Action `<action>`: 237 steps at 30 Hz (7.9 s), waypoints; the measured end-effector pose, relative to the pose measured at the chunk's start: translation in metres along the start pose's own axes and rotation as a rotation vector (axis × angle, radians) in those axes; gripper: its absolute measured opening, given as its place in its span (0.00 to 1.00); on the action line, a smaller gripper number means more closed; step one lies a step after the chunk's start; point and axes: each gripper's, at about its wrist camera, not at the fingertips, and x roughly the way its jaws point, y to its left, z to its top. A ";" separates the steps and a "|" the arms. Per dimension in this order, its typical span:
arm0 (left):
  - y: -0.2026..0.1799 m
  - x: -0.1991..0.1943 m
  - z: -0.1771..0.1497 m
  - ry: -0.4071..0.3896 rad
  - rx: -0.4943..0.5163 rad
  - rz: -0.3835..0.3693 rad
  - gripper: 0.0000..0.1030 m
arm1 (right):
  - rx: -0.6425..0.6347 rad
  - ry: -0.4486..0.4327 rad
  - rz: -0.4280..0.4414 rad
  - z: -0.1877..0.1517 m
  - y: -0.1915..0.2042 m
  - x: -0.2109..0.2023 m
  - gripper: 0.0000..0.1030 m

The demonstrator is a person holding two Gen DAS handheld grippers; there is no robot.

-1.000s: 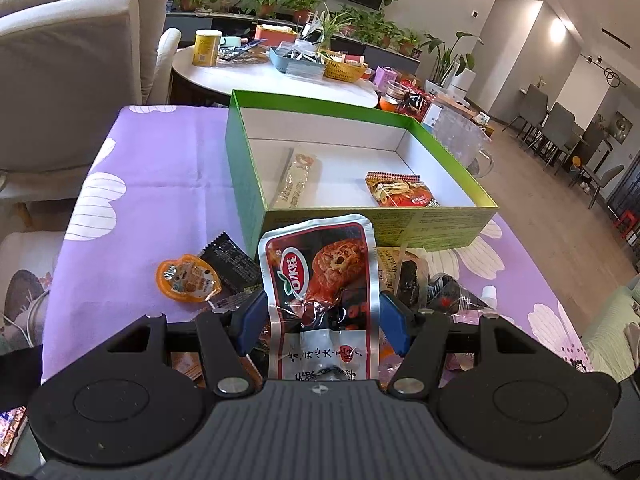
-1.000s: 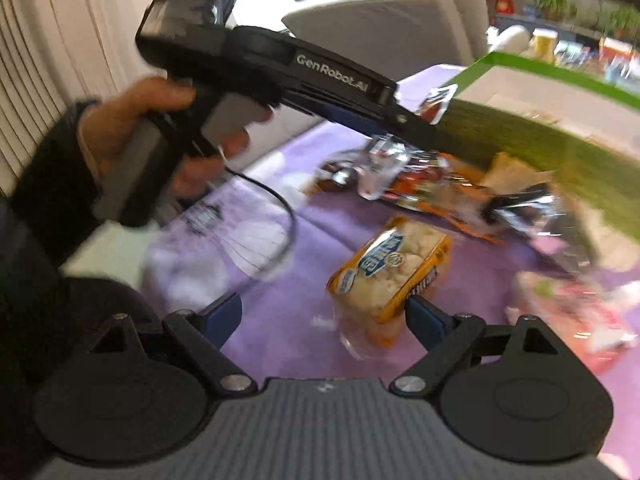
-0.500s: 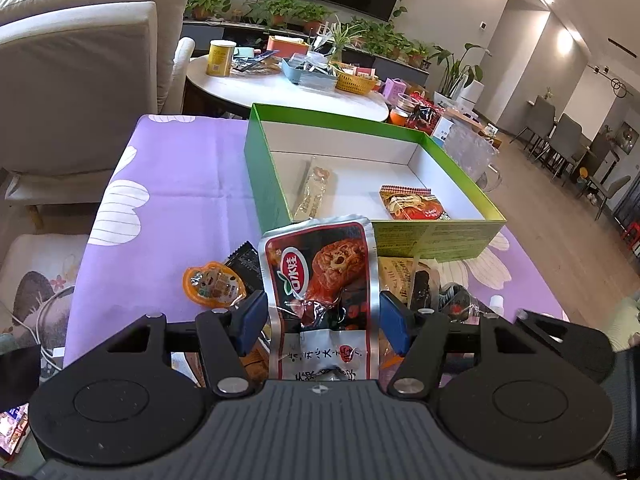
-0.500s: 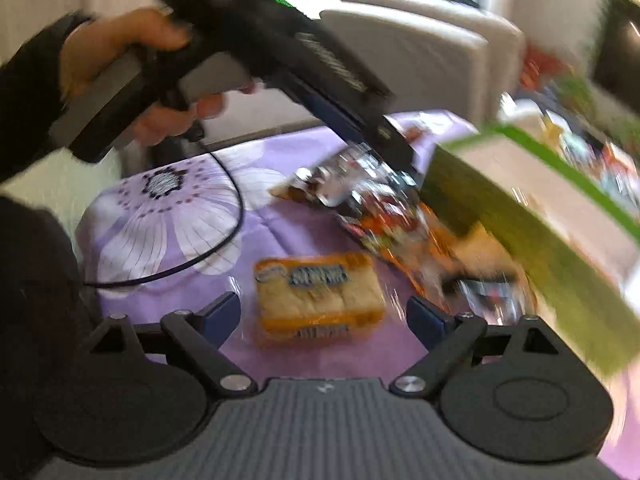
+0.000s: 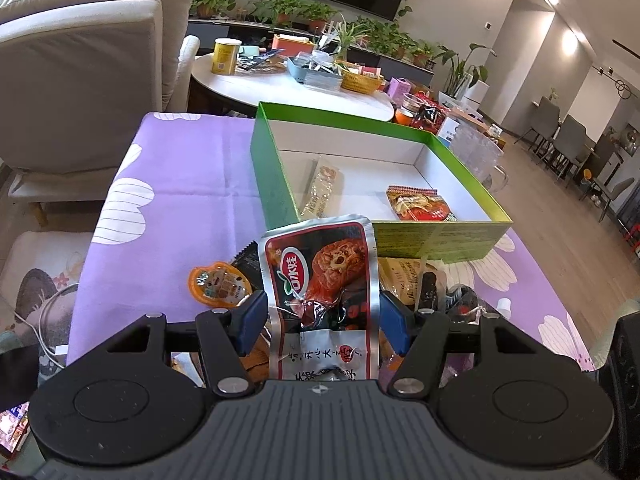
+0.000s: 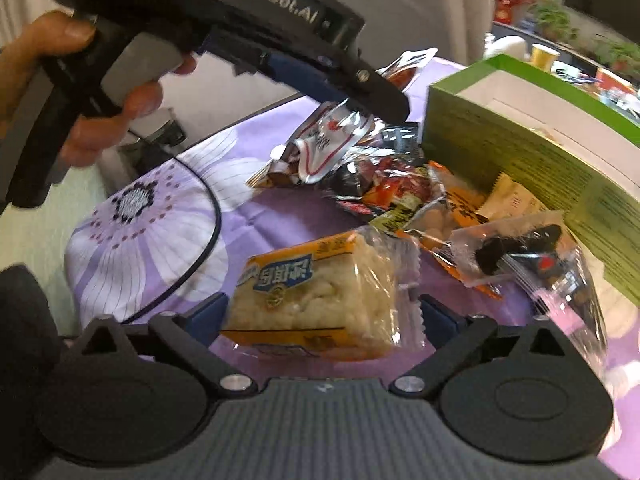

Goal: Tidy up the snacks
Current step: 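Lower both snacks into the green box and open both grippers, then grasp the orange jelly cup with the left gripper while the right holds the pink drink pouch, then carry the jelly cup and drink pouch into the green box and open both grippers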

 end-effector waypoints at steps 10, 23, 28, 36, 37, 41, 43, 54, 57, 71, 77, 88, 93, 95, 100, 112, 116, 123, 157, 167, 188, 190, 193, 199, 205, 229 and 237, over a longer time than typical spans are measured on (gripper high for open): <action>-0.002 -0.005 0.003 -0.023 0.002 -0.006 0.55 | 0.109 -0.084 -0.040 -0.007 -0.009 -0.022 0.51; -0.026 -0.003 0.033 -0.084 0.062 -0.030 0.55 | 0.252 -0.362 -0.284 0.014 -0.069 -0.090 0.51; -0.043 0.007 0.060 -0.127 0.103 -0.039 0.55 | 0.365 -0.426 -0.387 0.030 -0.103 -0.089 0.51; -0.053 0.039 0.091 -0.140 0.143 -0.011 0.56 | 0.509 -0.406 -0.413 0.047 -0.148 -0.058 0.51; -0.053 0.044 0.094 -0.134 0.141 -0.007 0.56 | 0.519 -0.404 -0.407 0.049 -0.153 -0.055 0.51; -0.050 0.065 0.102 -0.108 0.132 0.003 0.56 | 0.533 -0.393 -0.403 0.052 -0.163 -0.052 0.51; -0.049 0.076 0.104 -0.092 0.135 0.016 0.56 | 0.534 -0.389 -0.400 0.054 -0.169 -0.049 0.51; -0.044 0.111 0.109 -0.020 0.126 0.107 0.56 | 0.579 -0.358 -0.382 0.054 -0.187 -0.032 0.51; -0.044 0.112 0.107 -0.016 0.120 0.119 0.56 | 0.592 -0.393 -0.410 0.050 -0.186 -0.034 0.51; -0.045 0.083 0.105 -0.070 0.158 0.095 0.61 | 0.593 -0.425 -0.443 0.037 -0.175 -0.058 0.51; -0.025 0.058 0.091 -0.077 0.128 0.126 0.61 | 0.575 -0.421 -0.465 0.027 -0.165 -0.072 0.51; 0.021 0.016 0.048 -0.025 0.018 0.171 0.61 | 0.599 -0.405 -0.475 0.010 -0.149 -0.086 0.51; 0.030 0.016 0.023 0.029 -0.004 0.183 0.61 | 0.595 -0.387 -0.472 0.006 -0.142 -0.086 0.51; 0.030 0.018 0.019 0.036 0.004 0.187 0.61 | 0.588 -0.378 -0.470 0.006 -0.138 -0.085 0.51; 0.030 0.026 0.019 0.044 0.037 0.188 0.61 | 0.549 -0.359 -0.467 0.003 -0.126 -0.086 0.51; 0.044 0.053 0.009 0.086 0.027 0.213 0.61 | 0.505 -0.303 -0.436 -0.020 -0.100 -0.085 0.51; 0.049 0.053 0.008 0.078 0.005 0.176 0.56 | 0.499 -0.286 -0.342 -0.035 -0.091 -0.081 0.51; 0.051 0.048 0.006 0.054 -0.015 0.136 0.36 | 0.470 -0.186 -0.282 -0.051 -0.077 -0.070 0.51; 0.042 0.037 -0.003 0.043 0.064 0.215 0.49 | 0.335 -0.124 -0.408 -0.050 -0.079 -0.034 0.52; 0.047 0.050 -0.002 0.047 0.073 0.230 0.41 | 0.335 -0.126 -0.411 -0.049 -0.079 -0.033 0.52; 0.005 0.001 0.028 -0.114 0.098 0.092 0.40 | 0.377 -0.222 -0.485 -0.046 -0.079 -0.072 0.51; -0.001 0.000 0.032 -0.123 0.110 0.082 0.40 | 0.373 -0.243 -0.501 -0.043 -0.080 -0.078 0.51; -0.008 -0.001 0.038 -0.133 0.123 0.068 0.40 | 0.360 -0.281 -0.518 -0.038 -0.082 -0.087 0.51; -0.023 0.008 0.048 -0.135 0.153 0.049 0.40 | 0.335 -0.350 -0.551 -0.022 -0.092 -0.099 0.51; -0.037 0.020 0.057 -0.137 0.186 0.033 0.40 | 0.296 -0.395 -0.571 0.002 -0.102 -0.099 0.51; -0.039 0.079 0.086 -0.072 0.185 0.048 0.41 | 0.399 -0.435 -0.526 0.061 -0.176 -0.060 0.51; -0.040 0.099 0.100 -0.068 0.191 0.048 0.41 | 0.425 -0.404 -0.516 0.078 -0.194 -0.035 0.51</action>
